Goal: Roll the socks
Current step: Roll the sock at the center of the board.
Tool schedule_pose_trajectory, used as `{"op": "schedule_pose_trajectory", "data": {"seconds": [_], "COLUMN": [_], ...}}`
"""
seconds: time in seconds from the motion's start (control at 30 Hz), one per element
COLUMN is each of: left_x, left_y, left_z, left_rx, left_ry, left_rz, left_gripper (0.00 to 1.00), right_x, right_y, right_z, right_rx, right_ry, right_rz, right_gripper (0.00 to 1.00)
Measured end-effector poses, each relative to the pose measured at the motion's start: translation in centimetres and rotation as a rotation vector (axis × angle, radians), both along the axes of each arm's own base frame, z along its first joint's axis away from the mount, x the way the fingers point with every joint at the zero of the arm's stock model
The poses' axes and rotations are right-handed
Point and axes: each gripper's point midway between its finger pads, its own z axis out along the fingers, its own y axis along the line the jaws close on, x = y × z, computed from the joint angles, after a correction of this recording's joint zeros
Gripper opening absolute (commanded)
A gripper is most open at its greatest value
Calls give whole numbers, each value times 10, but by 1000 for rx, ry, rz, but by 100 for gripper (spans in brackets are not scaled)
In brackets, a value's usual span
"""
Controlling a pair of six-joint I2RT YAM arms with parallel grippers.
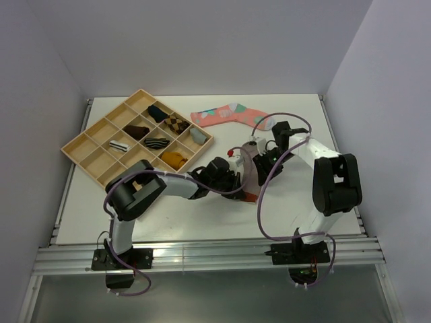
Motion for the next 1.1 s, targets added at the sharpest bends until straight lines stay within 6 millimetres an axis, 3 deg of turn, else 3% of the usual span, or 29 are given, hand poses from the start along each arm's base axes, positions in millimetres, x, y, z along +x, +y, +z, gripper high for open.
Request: {"op": "schedule_pose_trajectory", "data": {"seconds": [0.23,0.5,0.7,0.87,1.1], "left_x": [-10,-38,-46,-47,-43], "left_y": [33,36,33,27,36], "left_z": [0,-1,0,-1,-3], "left_rx": [78,130,210,246,224], "left_ry": [22,70,165,249,414], "left_rz": [103,145,171,167,158], "left_gripper": [0,0,1,0,0], "right_x": [22,30,31,19,1], "right_y": [-12,0,-3,-8,-5], "right_z": [-20,-26,-9,8,26], "right_rx": [-111,-157,-149,-133,-59], "right_ry": [-9,-52,-192,-317,-448], "right_rz": [-41,11,47,56,140], "right_gripper": [38,36,35,34,36]}}
